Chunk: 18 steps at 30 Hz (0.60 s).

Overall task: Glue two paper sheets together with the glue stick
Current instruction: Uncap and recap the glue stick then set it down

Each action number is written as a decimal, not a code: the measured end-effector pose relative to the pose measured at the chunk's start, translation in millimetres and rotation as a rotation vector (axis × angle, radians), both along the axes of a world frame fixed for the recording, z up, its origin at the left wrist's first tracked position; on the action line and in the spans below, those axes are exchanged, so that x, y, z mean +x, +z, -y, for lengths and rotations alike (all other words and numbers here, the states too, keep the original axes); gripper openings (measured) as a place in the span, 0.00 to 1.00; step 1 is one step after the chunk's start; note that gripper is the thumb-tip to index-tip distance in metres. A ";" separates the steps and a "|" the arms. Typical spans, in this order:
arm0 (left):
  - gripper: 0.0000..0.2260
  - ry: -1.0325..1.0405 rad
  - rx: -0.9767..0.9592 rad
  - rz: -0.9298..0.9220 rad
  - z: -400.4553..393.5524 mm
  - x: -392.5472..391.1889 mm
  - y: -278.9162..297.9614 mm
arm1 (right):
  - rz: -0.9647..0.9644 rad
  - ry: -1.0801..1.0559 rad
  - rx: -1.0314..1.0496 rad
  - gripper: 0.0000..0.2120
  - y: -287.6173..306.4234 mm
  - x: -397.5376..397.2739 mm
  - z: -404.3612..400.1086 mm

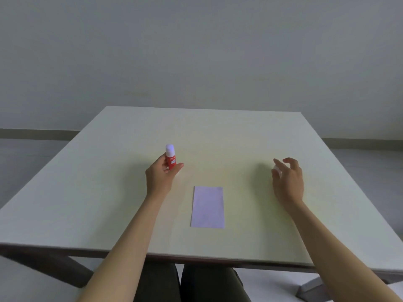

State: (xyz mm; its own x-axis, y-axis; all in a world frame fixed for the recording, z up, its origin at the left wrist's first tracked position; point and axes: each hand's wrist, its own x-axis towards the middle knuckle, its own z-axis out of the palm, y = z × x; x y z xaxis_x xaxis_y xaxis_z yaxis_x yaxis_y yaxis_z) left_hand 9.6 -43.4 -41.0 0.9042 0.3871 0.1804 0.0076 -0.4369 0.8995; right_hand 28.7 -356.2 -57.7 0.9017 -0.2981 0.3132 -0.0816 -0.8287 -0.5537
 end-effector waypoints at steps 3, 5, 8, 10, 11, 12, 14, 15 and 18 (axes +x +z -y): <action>0.05 0.046 0.022 0.005 1.8 2.6 -2.8 | 0.014 0.010 0.015 0.17 -1.9 0.9 0.9; 0.06 0.056 0.036 -0.001 -0.4 3.5 -2.7 | 0.009 0.028 0.025 0.17 -1.6 0.6 1.8; 0.04 0.020 0.054 0.026 -3.9 1.3 1.7 | 0.030 0.033 0.148 0.15 5.8 -0.1 2.2; 0.04 -0.044 0.110 0.108 -4.2 -2.9 7.8 | 0.051 0.040 0.349 0.12 17.5 -2.4 -5.1; 0.08 -0.087 0.173 0.160 -3.5 -5.1 12.0 | 0.054 0.077 0.479 0.11 24.7 -5.0 -12.5; 0.11 -0.125 0.254 0.207 -1.5 -7.1 17.8 | 0.048 0.144 0.613 0.10 32.4 -8.8 -22.6; 0.14 -0.191 0.390 0.279 5.0 -10.3 29.7 | 0.026 0.329 0.819 0.11 46.9 -19.4 -47.6; 0.15 -0.214 0.434 0.303 8.2 -11.5 34.9 | 0.019 0.413 0.872 0.10 53.2 -24.8 -60.4; 0.18 -0.254 0.521 0.344 16.7 -18.6 45.7 | 0.038 0.555 0.904 0.08 68.5 -36.8 -89.3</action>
State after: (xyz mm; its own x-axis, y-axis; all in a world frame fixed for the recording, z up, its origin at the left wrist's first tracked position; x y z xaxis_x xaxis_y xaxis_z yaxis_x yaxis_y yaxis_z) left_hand -9.0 -60.1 4.7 0.8131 -0.0452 0.5804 -0.4020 -0.7647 0.5036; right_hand -8.1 -266.9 10.9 0.9773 0.0162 0.2112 0.2116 -0.0237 -0.9771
